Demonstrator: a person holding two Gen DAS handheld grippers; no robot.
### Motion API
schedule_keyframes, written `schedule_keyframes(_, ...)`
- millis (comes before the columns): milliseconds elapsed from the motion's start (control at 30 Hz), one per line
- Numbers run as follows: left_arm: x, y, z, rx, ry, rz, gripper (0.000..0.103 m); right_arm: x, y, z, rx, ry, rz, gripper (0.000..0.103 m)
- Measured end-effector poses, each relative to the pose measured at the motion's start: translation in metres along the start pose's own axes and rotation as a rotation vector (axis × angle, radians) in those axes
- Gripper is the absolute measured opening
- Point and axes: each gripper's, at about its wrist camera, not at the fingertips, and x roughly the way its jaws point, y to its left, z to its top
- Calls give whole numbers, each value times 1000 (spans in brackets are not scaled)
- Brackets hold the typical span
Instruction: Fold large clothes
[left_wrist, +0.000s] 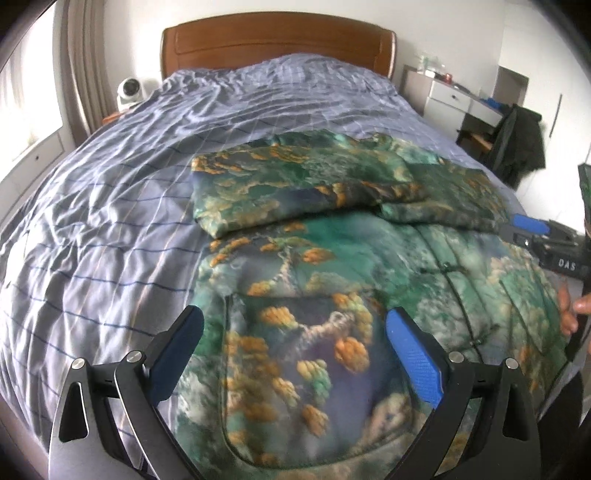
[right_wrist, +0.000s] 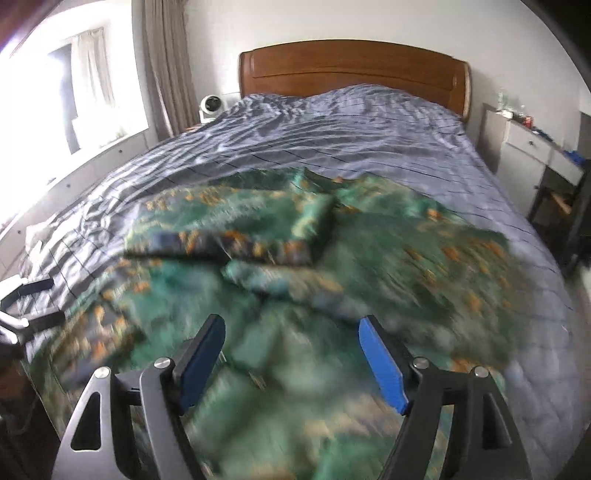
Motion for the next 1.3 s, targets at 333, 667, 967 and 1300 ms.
schedule_keyframes(333,-12,-11,-10,17,16,-1,99,-33,-11,-41,95,2,-33,77)
schedule_keyframes(667,-33,58,-30,-155,47,-13,101,-64,-10,-54,54,-13,-85,77)
schedule_keyframes(967,10,109,-85,-389,253,-168,101,-103,-99,-112,201,107,-217,77)
schedule_keyframes(1300,19,60,-97,-182,305,-222,101,-94,-133,-170,273,284,-139,77)
